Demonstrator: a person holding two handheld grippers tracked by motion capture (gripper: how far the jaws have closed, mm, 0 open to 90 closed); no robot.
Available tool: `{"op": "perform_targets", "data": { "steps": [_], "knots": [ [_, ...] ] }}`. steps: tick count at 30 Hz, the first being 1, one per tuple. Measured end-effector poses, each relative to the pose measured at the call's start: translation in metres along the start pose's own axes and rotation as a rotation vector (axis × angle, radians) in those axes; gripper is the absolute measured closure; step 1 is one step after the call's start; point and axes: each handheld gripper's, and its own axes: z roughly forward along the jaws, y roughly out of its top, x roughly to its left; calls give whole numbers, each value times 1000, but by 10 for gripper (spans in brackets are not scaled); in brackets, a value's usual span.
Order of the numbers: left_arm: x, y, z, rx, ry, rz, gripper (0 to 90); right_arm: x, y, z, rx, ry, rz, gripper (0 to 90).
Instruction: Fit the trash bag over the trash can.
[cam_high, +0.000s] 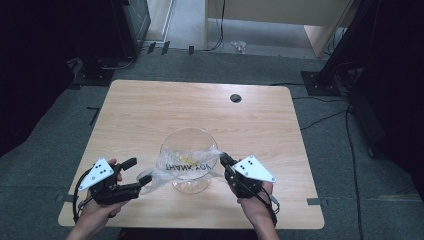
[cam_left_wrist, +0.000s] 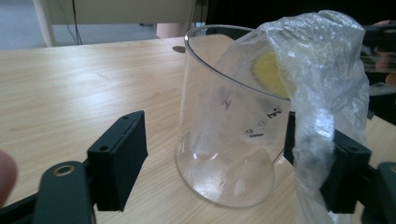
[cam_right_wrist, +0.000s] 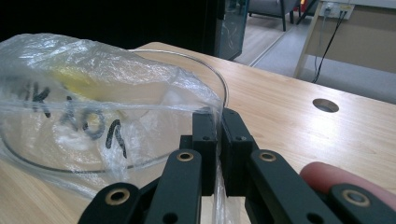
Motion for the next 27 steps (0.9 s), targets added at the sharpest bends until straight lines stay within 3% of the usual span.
{"op": "perform_targets", "data": {
  "steps": [2,5,13,21,24,27],
  "knots": [
    [1,1,1,43,22,-7,184,-1,-1,-1,-5,-14,-4,863],
    [3,0,1,78,6,-32,184,-1,-2,-1,-12,-21,1,863],
    [0,8,-9,35,-44,-49,184,2,-3,0,-14,-28,-7,863],
    [-9,12,-19,-36,-133,38,185,4,-4,1,-15,-30,-9,863],
    [-13,12,-20,-55,-169,48,185,4,-3,0,-21,-31,-7,863],
    [-23,10,-15,-47,-121,117,185,4,-2,0,-21,-29,-5,863]
  ]
}}
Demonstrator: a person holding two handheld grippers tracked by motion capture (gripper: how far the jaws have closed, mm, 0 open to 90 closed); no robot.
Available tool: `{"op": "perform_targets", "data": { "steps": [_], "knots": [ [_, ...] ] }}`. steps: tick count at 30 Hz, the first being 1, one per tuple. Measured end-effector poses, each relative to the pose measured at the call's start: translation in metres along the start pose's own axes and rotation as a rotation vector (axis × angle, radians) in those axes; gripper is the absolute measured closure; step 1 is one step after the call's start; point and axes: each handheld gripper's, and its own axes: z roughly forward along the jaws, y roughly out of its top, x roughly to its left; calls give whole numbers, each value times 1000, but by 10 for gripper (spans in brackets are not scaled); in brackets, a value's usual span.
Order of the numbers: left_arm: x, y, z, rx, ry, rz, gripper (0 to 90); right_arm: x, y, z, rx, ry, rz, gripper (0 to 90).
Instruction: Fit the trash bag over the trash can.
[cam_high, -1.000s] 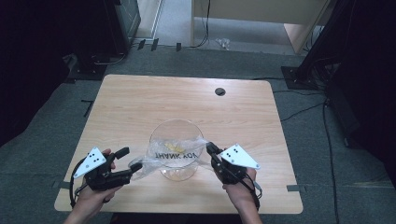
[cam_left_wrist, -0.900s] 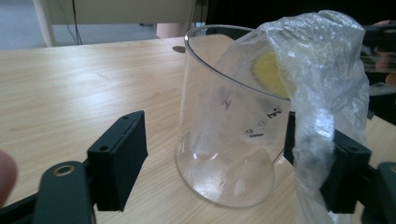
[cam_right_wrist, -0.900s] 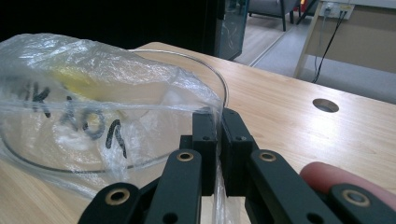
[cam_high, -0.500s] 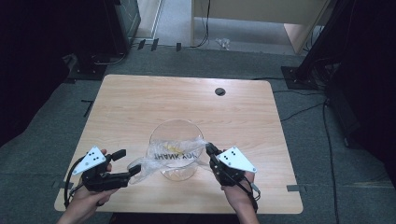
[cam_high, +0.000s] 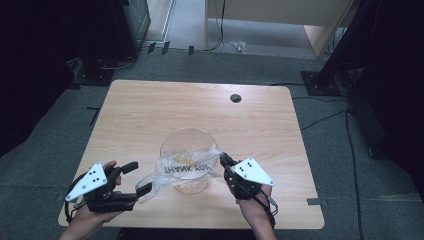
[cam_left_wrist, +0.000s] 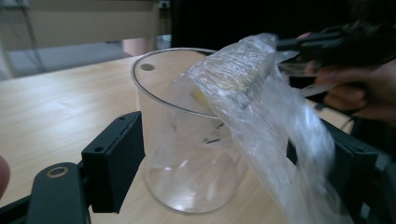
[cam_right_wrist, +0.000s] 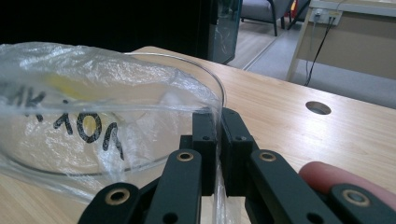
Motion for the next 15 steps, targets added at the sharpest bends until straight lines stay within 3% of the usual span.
{"op": "perform_targets", "data": {
  "steps": [3,6,8,11,13,15],
  "knots": [
    [-8,0,7,12,26,34,185,1,0,2,2,1,2,863],
    [-6,1,4,-19,-1,29,185,1,-1,2,3,-1,-3,863],
    [-4,1,2,-34,16,23,264,0,-1,2,5,-1,4,863],
    [-5,0,1,-46,-19,40,337,0,-1,3,5,1,6,863],
    [-7,0,-1,-43,-54,56,323,0,-1,3,7,2,7,862],
    [-6,1,-1,-12,-105,43,240,0,-1,2,4,-1,6,862]
  ]
}}
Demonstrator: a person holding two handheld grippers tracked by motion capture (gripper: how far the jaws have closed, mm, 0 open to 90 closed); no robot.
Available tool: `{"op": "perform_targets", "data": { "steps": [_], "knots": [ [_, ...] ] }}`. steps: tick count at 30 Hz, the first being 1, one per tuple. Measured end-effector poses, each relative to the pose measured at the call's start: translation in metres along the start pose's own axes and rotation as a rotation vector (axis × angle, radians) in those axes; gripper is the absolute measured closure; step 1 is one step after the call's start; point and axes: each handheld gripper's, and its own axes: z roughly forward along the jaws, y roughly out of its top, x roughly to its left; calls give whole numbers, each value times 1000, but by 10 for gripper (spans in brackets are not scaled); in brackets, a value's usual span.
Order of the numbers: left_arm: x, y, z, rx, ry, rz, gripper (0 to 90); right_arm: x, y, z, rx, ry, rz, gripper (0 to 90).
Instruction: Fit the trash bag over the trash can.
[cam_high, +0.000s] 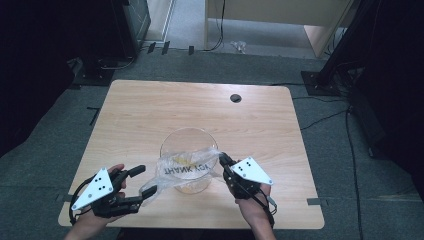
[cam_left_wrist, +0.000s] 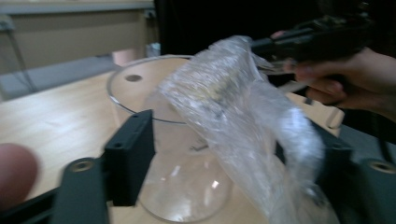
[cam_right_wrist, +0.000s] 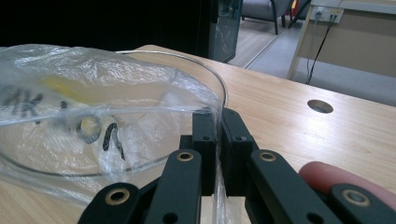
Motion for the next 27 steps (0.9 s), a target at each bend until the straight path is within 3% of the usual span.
{"op": "perform_targets", "data": {
  "steps": [1,3,5,6,8,12,15,16,18,22,27],
  "knots": [
    [1,0,0,16,-5,-10,211,-1,0,0,-2,-1,-1,863],
    [2,0,0,31,47,-27,188,-1,0,-1,-4,-5,2,863],
    [6,1,0,41,79,-78,188,-2,0,-1,-4,-6,2,863],
    [8,1,-1,33,76,-98,187,-2,0,-1,-3,-6,4,862],
    [8,2,-2,24,59,-99,187,-2,-1,-1,-1,-7,3,863],
    [0,3,-3,-6,-13,-51,193,-1,-1,0,-2,-7,1,863],
    [-4,6,-4,-39,-46,-30,249,-1,0,0,-4,-5,2,862],
    [-4,6,-4,-49,-43,-16,292,-1,0,0,-3,-4,1,863],
    [-3,5,-2,-51,-41,1,491,0,0,1,-2,-1,0,863],
    [6,2,6,-48,-3,-43,688,0,-1,4,12,8,-8,862],
    [23,3,20,2,86,-86,862,-4,-3,12,36,11,-4,863]
  ]
}}
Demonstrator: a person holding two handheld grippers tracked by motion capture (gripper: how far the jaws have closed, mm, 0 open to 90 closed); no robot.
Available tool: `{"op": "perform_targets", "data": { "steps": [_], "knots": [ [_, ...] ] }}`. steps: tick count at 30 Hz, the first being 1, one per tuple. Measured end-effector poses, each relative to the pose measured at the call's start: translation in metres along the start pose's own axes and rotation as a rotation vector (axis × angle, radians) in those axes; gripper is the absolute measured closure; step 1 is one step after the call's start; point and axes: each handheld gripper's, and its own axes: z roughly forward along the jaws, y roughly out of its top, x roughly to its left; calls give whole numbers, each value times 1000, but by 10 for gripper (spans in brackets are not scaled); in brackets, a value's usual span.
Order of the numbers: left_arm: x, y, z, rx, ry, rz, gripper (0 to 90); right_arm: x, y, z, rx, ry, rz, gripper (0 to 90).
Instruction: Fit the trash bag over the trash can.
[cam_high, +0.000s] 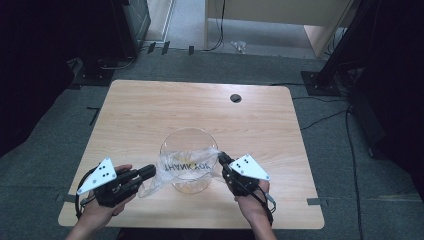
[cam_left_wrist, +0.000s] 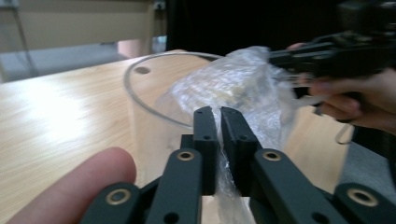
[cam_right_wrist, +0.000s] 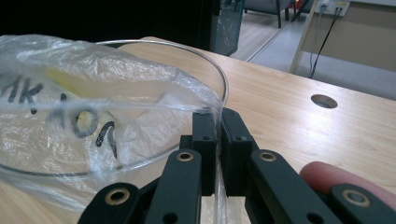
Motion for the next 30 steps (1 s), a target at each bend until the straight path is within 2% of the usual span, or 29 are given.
{"op": "perform_targets", "data": {
  "steps": [5,10,12,14,19,23,24,26,30],
  "knots": [
    [13,10,16,8,104,-21,876,-7,3,9,14,-1,6,873],
    [23,20,36,44,204,-27,877,-14,8,23,62,1,1,882],
    [30,23,43,50,230,-60,877,-16,10,27,74,2,-7,889],
    [37,25,51,63,263,-75,877,-17,11,31,84,7,-15,892],
    [51,22,72,122,302,-121,878,-19,14,41,125,34,-31,892],
    [56,14,89,164,303,-158,877,-18,15,49,139,48,-28,891],
    [56,13,92,171,306,-163,877,-18,15,50,139,48,-29,892],
    [58,12,94,167,310,-201,881,-18,16,54,141,34,-28,894],
    [63,8,100,186,315,-236,880,-21,16,60,140,46,3,894]
  ]
}}
